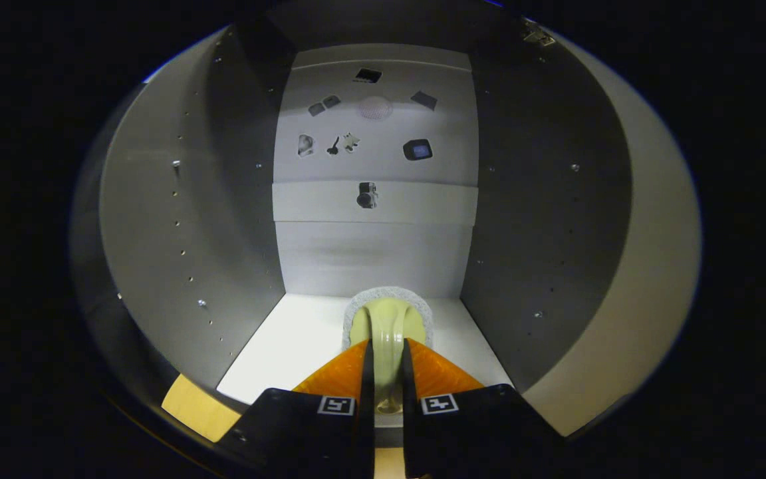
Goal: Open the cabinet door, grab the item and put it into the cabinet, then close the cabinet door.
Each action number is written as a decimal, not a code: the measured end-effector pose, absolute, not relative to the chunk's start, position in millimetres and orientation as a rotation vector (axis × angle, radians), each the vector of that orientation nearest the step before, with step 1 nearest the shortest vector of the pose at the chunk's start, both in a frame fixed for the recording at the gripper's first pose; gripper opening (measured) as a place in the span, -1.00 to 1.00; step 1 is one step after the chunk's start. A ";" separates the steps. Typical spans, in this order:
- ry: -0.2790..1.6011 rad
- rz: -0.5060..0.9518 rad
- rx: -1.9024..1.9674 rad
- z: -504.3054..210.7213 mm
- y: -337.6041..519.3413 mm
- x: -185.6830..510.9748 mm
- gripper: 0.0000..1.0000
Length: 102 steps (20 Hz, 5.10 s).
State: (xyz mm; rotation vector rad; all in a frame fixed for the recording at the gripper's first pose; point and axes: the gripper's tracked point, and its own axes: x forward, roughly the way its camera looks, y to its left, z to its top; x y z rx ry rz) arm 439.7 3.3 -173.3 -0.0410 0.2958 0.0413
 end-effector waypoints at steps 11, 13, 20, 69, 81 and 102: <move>0.377 0.047 0.033 -211.5 19.2 490.5 -0.58; 0.373 0.038 0.047 -214.9 18.4 498.3 -0.52; 0.300 0.060 0.039 -208.9 23.8 512.6 -0.37; 0.034 -0.142 0.010 -65.5 -235.3 -0.1 0.99; 0.037 0.176 0.023 -62.4 -229.7 72.9 0.93; 0.026 0.166 0.101 -81.5 -34.1 104.5 0.93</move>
